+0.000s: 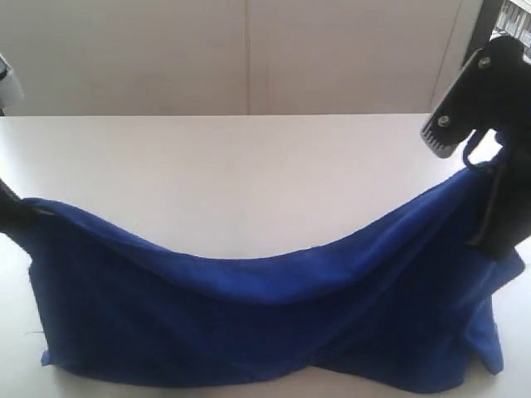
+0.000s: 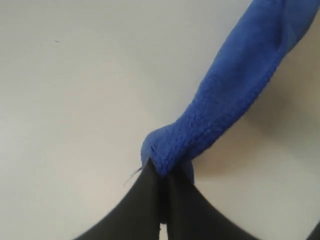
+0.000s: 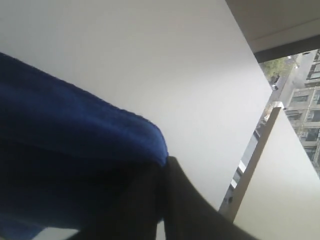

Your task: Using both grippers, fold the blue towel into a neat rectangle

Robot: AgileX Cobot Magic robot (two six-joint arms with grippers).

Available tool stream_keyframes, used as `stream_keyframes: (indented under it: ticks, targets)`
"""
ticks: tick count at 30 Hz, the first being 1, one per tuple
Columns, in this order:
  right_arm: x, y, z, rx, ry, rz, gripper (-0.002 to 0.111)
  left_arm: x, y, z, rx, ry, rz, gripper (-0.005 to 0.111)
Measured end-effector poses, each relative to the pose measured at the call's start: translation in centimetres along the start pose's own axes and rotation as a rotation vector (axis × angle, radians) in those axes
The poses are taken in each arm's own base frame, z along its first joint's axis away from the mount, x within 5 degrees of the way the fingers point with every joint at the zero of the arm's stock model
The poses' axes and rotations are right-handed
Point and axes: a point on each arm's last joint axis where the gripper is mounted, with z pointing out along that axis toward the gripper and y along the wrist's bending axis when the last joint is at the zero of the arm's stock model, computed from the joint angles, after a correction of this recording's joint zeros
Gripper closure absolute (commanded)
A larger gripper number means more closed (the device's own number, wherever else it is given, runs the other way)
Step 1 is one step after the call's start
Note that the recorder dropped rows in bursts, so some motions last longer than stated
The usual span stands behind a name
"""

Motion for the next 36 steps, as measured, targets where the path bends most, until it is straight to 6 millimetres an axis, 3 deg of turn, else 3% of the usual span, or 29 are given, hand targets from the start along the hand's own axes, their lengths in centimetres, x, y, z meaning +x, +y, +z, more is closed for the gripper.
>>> stream_keyframes:
  ticks: [7,12,22,28,32,36]
  targets:
    - [-2.8,1.4,7.5,0.11,0.036,-0.11,0.108,-2.2,5.5,7.1,-0.16,-0.031,-0.012,0.107]
    - [-2.7,2.0,13.5,0.181,0.065,-0.125,0.108,-2.9,8.6,11.8,-0.285,-0.079,0.004,0.107]
    - [-1.1,2.4,19.9,0.265,0.098,-0.033,0.108,-3.1,11.4,17.2,-0.42,-0.15,0.033,0.107]
    - [-1.5,2.3,22.7,0.283,0.125,-0.01,0.107,-2.7,12.6,20.2,-0.486,-0.187,0.054,0.107]
    - [-2.1,2.8,24.0,0.251,0.113,-0.011,0.091,-2.4,13.1,21.9,-0.517,-0.197,0.08,0.102]
    - [-2.7,2.9,24.6,0.227,0.092,-0.006,0.063,-2.0,13.2,22.9,-0.522,-0.184,0.107,0.078]
